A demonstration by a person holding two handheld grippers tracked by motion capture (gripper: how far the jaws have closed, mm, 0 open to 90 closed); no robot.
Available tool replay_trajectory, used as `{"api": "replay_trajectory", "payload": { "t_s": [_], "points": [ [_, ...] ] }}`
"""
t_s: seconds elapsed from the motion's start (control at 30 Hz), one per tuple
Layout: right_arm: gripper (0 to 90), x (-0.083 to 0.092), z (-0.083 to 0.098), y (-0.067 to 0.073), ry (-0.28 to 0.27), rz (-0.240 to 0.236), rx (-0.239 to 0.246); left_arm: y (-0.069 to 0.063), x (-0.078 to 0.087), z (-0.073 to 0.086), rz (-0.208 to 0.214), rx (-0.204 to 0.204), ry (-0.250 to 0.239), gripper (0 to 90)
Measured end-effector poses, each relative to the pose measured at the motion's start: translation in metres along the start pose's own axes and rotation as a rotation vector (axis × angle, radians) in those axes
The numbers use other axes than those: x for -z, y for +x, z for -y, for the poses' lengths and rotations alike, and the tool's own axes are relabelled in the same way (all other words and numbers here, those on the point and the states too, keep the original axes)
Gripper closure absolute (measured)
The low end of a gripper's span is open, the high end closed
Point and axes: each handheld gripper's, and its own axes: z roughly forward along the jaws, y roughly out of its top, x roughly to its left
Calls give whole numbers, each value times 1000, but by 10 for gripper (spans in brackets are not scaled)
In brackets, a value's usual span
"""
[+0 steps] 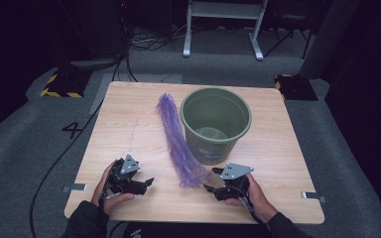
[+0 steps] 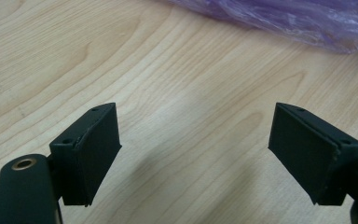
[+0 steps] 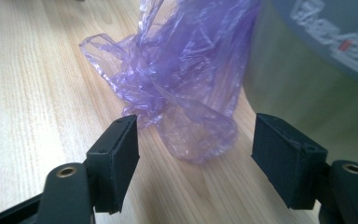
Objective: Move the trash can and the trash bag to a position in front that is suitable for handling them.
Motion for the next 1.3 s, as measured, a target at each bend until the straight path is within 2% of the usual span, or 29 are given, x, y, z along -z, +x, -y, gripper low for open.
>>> {"api": "replay_trajectory", "payload": {
  "t_s": [0.03,0.07,0.1,0.13,0.17,0.2,0.23,0.33,0.37,0.47,0.67,0.77,0.93,1.0,1.07,1.2,1.3],
  "points": [
    [373,-6,0,0,12,-1,-2,5,0,2,-9,20,2,157],
    [373,-6,0,0,12,-1,-2,5,0,2,-9,20,2,157],
    [428,-9,0,0,14,-4,-7,7,0,3,-7,33,-5,157],
    [517,-10,0,-1,22,-7,-8,9,-1,4,-6,35,-4,157],
    [552,-12,1,-2,29,4,-4,10,-1,5,-8,39,3,156],
    [700,-15,1,-5,47,11,0,13,-2,7,-10,58,4,157],
    [700,-15,1,-5,47,11,0,13,-2,7,-10,58,4,157],
    [861,-13,6,-11,37,4,-3,18,-4,11,-21,62,20,157],
    [875,-11,7,-13,37,0,-7,18,-4,11,-21,62,20,157],
    [896,-6,10,-19,31,1,-24,18,-7,13,-27,57,39,156],
    [898,15,21,-37,24,25,-60,17,-8,13,-30,61,30,149],
    [897,30,30,-50,26,61,-87,17,-9,12,-33,53,32,146],
    [895,54,47,-77,20,114,-168,18,-9,12,-33,50,33,145],
    [892,62,54,-87,39,168,-174,18,-9,12,-30,51,31,143],
    [893,70,61,-98,32,191,-214,18,-9,12,-29,50,31,143],
    [887,81,69,-109,30,226,-254,19,-9,12,-25,48,30,143],
    [867,90,72,-117,34,275,-259,19,-9,12,-25,48,30,143]
  ]
}}
